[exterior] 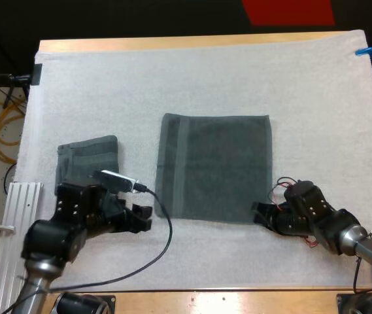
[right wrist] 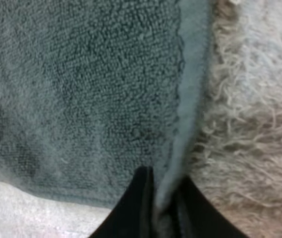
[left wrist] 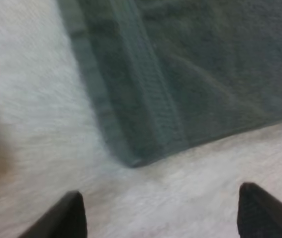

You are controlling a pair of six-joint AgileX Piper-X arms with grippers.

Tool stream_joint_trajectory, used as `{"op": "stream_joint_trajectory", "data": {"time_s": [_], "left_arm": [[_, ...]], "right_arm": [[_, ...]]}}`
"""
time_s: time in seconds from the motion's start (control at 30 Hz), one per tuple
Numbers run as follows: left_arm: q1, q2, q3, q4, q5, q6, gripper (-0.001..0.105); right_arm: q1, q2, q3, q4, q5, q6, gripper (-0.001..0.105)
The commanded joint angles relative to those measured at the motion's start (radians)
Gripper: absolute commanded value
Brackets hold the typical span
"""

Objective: Pick towel from pile fold and stack

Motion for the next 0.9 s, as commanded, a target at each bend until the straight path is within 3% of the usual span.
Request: {"op": "stream_joint_trajectory", "data": {"time_s": [0.0,0.1,0.37,0.73,0.87], "left_arm": [[0.002,0.019,0.017,-0.040,0.037,-0.042,0.062],[0.002,0.085,0.058,-0.132,0.084,-0.097,0.062],[0.002,0.340,0.069,-0.283,0.106,-0.105,0.062],[0.002,0.600,0.069,-0.324,0.114,-0.105,0.062],[0.002,0.636,0.069,-0.367,0.198,-0.083,0.062]], "right_arm": [[-0.002,-0.016,0.002,0.015,0.002,-0.016,0.000],[-0.002,-0.034,0.002,0.021,0.007,-0.016,0.000],[-0.002,-0.037,0.002,0.028,0.007,-0.016,0.000],[-0.002,-0.037,0.002,0.028,0.007,-0.016,0.000],[-0.002,-0.037,0.002,0.028,0.007,-0.016,0.000]]}}
